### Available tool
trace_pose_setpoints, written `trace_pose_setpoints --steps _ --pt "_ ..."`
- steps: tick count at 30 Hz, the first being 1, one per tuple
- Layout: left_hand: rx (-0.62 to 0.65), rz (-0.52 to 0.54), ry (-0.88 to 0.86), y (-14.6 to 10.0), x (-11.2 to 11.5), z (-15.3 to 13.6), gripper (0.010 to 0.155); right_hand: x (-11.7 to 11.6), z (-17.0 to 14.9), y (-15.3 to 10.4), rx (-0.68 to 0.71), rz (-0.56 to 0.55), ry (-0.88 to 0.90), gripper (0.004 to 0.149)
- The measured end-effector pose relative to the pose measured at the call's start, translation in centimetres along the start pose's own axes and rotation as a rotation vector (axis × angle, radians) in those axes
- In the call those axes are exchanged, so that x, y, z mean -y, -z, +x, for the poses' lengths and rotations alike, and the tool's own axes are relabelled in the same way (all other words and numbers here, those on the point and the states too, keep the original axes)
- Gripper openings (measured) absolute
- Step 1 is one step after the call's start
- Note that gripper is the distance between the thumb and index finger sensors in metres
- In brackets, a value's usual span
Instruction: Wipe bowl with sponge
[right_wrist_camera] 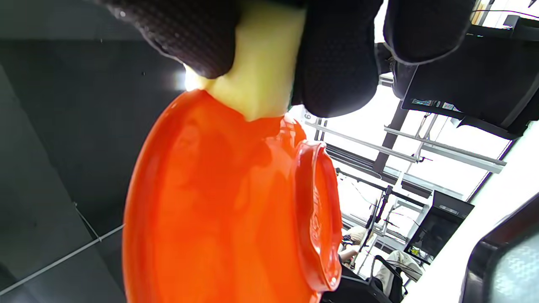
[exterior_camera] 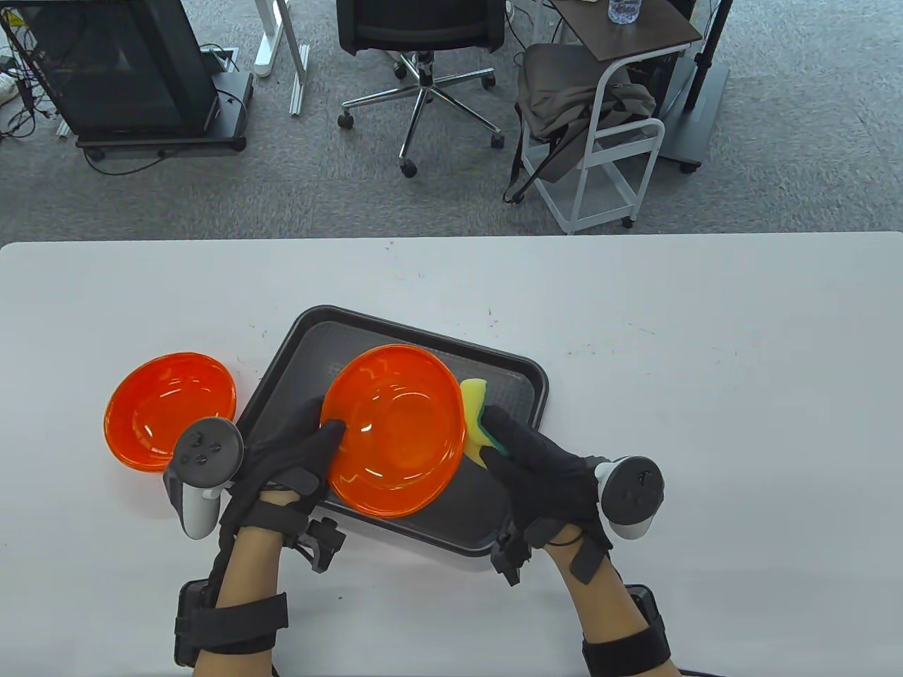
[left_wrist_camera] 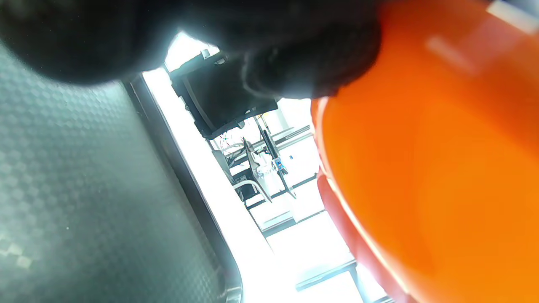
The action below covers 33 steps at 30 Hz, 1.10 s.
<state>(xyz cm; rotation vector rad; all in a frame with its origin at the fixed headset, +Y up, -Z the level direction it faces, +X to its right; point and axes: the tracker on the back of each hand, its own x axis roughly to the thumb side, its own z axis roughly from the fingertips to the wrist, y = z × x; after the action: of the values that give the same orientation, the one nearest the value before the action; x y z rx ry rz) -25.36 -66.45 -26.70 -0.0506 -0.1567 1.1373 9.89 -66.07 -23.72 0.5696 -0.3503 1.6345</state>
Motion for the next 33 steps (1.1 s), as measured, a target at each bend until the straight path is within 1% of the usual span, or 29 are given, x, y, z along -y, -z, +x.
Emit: trace_pose_setpoints --steps 4,8,12,18,24,28,33 --pt "0.008 -0.027 0.006 0.0 0.4 0.3 0.055 0.0 -0.3 -0.2 -0.008 -0.038 0.030 0.046" --pt "0.030 -0.090 -0.001 0.0 1.0 0.9 0.055 -0.2 -0.7 -0.4 -0.018 -0.085 0.064 0.046" --pt "0.064 -0.148 -0.008 0.0 1.9 1.7 0.054 -0.4 -1.2 -0.4 -0.048 -0.084 0.113 0.047" --pt "0.075 -0.215 -0.023 0.0 3.2 2.1 0.055 -1.0 -2.2 -0.4 -0.099 -0.034 0.234 0.047" --pt "0.101 -0.265 -0.051 0.0 4.3 2.5 0.057 -1.7 -2.7 -0.3 -0.140 0.048 0.232 0.048" --pt "0.146 -0.217 -0.057 -0.2 4.8 2.9 0.057 -2.7 -2.9 -0.4 -0.171 0.125 0.254 0.048" --pt "0.179 -0.107 -0.023 -0.5 4.7 3.2 0.059 -4.2 -2.9 -0.5 -0.204 0.239 0.288 0.049"
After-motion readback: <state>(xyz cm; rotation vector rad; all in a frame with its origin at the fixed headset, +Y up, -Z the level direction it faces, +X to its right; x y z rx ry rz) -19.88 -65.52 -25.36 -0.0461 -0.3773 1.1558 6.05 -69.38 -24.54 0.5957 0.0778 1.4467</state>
